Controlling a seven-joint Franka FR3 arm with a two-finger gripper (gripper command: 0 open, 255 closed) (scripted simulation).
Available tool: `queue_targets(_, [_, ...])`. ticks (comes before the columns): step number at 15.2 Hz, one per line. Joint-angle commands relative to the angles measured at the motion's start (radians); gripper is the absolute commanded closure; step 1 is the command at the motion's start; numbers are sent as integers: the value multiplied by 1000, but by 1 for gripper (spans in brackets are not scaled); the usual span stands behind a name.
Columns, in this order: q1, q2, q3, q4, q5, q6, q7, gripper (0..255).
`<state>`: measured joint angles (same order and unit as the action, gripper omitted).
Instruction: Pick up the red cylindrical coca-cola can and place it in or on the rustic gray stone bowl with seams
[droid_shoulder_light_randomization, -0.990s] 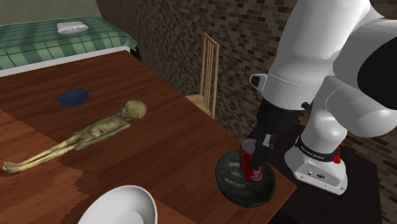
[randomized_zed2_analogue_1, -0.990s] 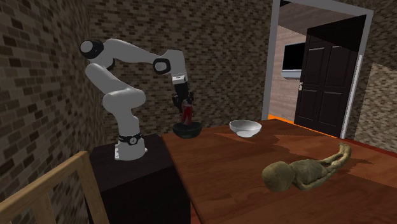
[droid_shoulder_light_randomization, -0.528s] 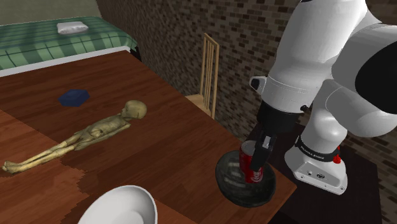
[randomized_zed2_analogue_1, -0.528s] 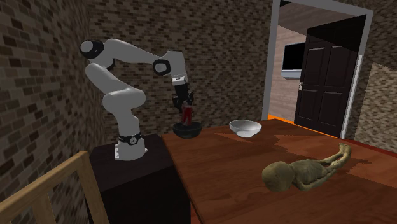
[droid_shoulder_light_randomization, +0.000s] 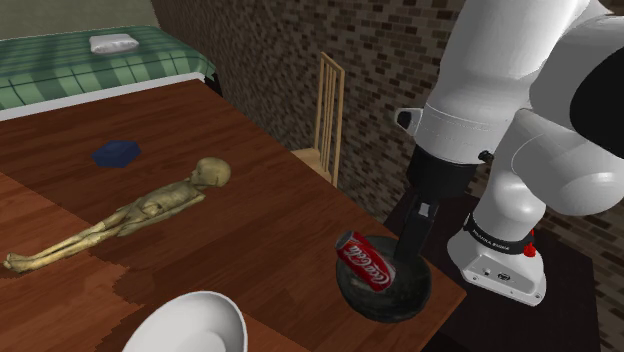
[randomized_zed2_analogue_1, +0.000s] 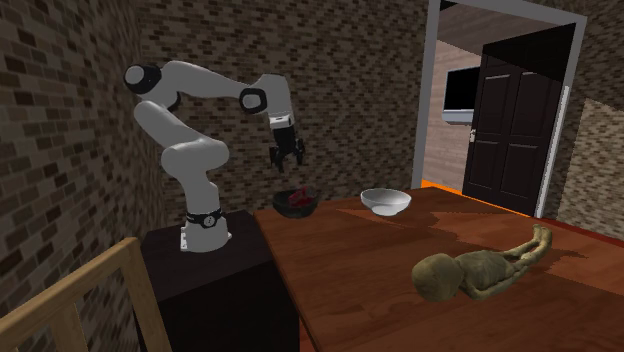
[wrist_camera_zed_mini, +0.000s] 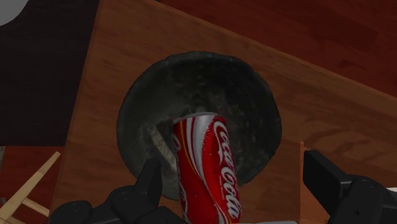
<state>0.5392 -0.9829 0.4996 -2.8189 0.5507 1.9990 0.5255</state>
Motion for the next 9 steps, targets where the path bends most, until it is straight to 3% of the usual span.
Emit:
queue_targets(1, [-7, -28, -30, 39, -30, -69, 7, 0])
queue_targets(9, [-11, -37, -45, 59, -43, -98, 10, 0])
